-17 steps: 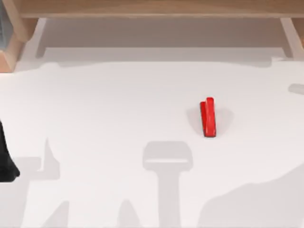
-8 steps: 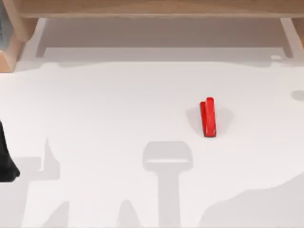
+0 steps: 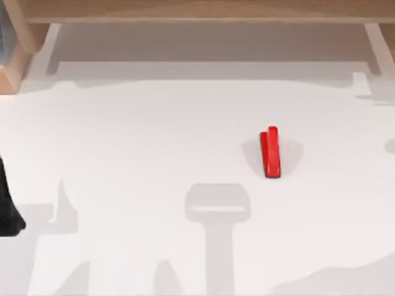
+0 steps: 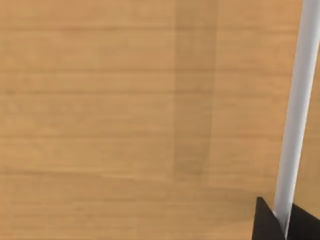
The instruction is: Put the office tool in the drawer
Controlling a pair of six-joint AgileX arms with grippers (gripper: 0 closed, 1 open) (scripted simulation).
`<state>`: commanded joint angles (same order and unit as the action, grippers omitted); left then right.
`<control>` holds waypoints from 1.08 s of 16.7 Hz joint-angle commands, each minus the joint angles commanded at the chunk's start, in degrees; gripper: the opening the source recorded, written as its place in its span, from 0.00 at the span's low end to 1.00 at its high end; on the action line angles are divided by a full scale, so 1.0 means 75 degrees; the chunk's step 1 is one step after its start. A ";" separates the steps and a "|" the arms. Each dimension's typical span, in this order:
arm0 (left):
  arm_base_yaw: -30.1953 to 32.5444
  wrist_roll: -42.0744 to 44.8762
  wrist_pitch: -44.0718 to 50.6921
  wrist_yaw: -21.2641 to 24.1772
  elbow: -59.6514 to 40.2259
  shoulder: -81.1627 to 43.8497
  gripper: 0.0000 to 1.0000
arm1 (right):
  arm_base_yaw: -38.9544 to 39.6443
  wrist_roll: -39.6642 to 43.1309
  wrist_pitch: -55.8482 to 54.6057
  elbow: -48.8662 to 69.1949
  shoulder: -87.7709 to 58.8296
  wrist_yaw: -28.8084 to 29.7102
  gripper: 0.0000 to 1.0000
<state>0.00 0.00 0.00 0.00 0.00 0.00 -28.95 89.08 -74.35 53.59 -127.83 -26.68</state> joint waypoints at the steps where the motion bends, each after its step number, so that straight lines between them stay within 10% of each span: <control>1: 0.0000 0.0000 0.0000 0.0000 0.0000 0.0000 1.00 | 0.0000 0.0000 0.0000 0.0000 0.0000 0.0000 0.00; 18: 0.0000 0.0000 0.0000 0.0000 0.0000 0.0000 1.00 | -0.0535 -0.0001 -0.0894 -0.1477 0.0577 -0.0545 0.00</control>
<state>0.00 0.00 0.00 0.00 0.00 0.00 -32.96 89.07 -81.05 42.52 -123.51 -30.77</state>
